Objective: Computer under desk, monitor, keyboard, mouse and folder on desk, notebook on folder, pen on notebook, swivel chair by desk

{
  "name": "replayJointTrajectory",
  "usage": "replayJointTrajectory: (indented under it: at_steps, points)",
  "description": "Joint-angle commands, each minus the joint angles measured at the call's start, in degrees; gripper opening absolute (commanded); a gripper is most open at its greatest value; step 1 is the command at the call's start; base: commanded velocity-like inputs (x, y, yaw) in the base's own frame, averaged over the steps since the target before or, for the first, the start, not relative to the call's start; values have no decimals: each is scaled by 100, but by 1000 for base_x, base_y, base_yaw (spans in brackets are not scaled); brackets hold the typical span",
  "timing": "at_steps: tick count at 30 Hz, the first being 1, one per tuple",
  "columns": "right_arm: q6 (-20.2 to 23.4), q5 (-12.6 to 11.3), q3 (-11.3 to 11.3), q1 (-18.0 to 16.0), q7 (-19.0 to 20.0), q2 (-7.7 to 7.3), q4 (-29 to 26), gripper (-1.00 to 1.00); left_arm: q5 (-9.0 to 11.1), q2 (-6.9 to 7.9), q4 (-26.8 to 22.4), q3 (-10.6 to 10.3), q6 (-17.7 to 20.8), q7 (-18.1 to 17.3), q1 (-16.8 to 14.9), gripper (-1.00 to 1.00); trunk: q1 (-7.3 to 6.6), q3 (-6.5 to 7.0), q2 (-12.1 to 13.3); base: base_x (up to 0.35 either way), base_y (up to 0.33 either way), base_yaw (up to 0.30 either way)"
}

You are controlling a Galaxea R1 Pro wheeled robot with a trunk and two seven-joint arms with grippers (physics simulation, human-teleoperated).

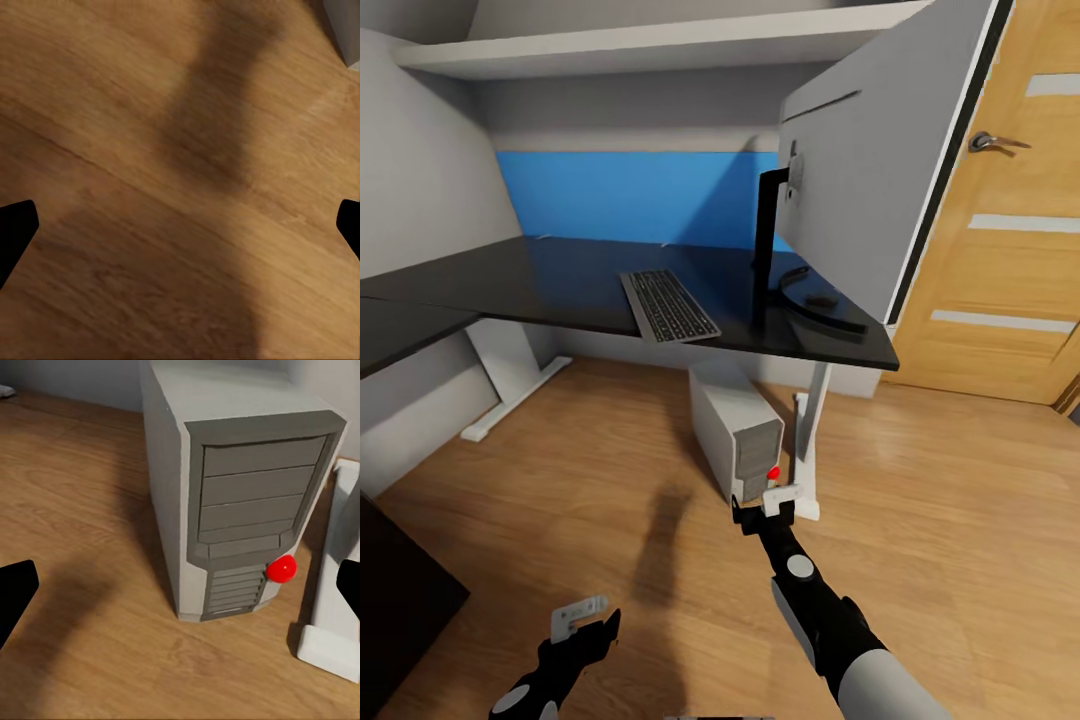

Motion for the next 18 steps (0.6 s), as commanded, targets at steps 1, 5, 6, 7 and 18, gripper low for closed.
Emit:
replayJointTrajectory:
  at_steps: [1,5,6,7,18]
  points:
    - [-7,26,13,-4,-45,0,8,100,60,-2,-7,4,32,21,-1,100,1,-5,-2,159,97,0]
    - [-7,3,6,-4,-48,0,13,100,60,-2,-2,4,32,20,-1,100,1,-5,-2,98,57,0]
    - [-8,0,5,-4,-50,0,14,100,60,-3,-1,4,32,20,-1,100,1,-5,-2,54,32,0]
    - [-8,-2,4,-4,-53,0,15,100,60,-3,-1,3,32,20,-1,100,1,-5,-2,43,25,0]
    - [-11,3,10,-4,-59,0,27,100,62,-10,1,3,32,20,-1,100,1,-5,-2,16,7,0]
